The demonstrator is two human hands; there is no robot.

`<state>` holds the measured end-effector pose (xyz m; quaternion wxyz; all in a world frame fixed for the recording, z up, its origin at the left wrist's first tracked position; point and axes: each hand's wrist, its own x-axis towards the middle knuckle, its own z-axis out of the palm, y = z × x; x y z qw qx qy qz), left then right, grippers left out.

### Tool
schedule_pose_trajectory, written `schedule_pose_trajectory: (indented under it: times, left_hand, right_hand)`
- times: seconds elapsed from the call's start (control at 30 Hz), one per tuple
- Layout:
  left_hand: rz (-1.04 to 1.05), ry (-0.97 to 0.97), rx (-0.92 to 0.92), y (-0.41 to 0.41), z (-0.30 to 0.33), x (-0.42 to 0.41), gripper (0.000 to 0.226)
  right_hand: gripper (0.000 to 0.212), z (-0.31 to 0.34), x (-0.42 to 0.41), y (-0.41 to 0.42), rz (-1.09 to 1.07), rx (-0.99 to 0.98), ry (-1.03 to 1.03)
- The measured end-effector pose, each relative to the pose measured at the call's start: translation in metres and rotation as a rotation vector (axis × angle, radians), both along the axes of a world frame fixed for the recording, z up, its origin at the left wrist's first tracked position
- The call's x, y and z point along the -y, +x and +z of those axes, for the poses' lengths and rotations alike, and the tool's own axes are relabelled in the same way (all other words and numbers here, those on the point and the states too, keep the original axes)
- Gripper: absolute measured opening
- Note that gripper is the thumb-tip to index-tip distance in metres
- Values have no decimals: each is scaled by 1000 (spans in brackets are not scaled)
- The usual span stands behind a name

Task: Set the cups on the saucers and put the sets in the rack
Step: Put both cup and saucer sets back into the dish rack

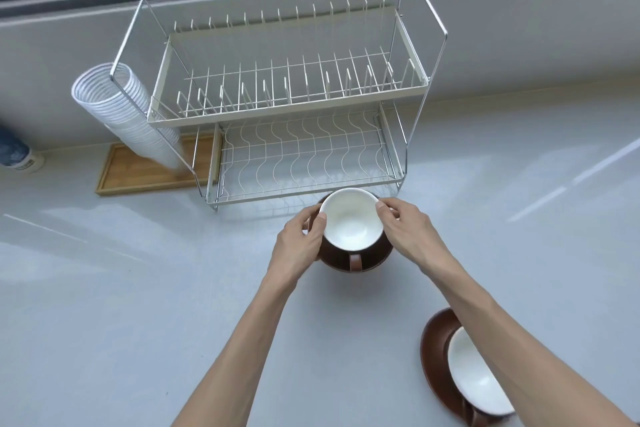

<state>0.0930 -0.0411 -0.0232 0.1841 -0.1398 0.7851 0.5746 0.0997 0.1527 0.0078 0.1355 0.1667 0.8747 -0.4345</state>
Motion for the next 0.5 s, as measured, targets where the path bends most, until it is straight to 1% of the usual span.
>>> schedule_pose_trajectory:
  times: [0.1,0.13,0.27,0.43,0.5]
  left_hand:
    - [5,8,-15,-17,7,-2,41]
    - [10,11,-22,-23,9,-2,41]
    - [-7,13,-58,-51,21,-6,27]
    - [-9,-17,-73,-89,30,-11,26]
    - [-9,-18,-63,-104,30,-12,32]
  right_hand:
    - [35,10,-4,-19,0,-28,-6]
    - [35,13,-5,-26,-3,-34,-11]
    - [33,22,-6,-51,-13,-56,-11]
    - [36,31,-6,-82,-21,-75,-7]
    - [37,31,-6,-97,-23,-85,-3]
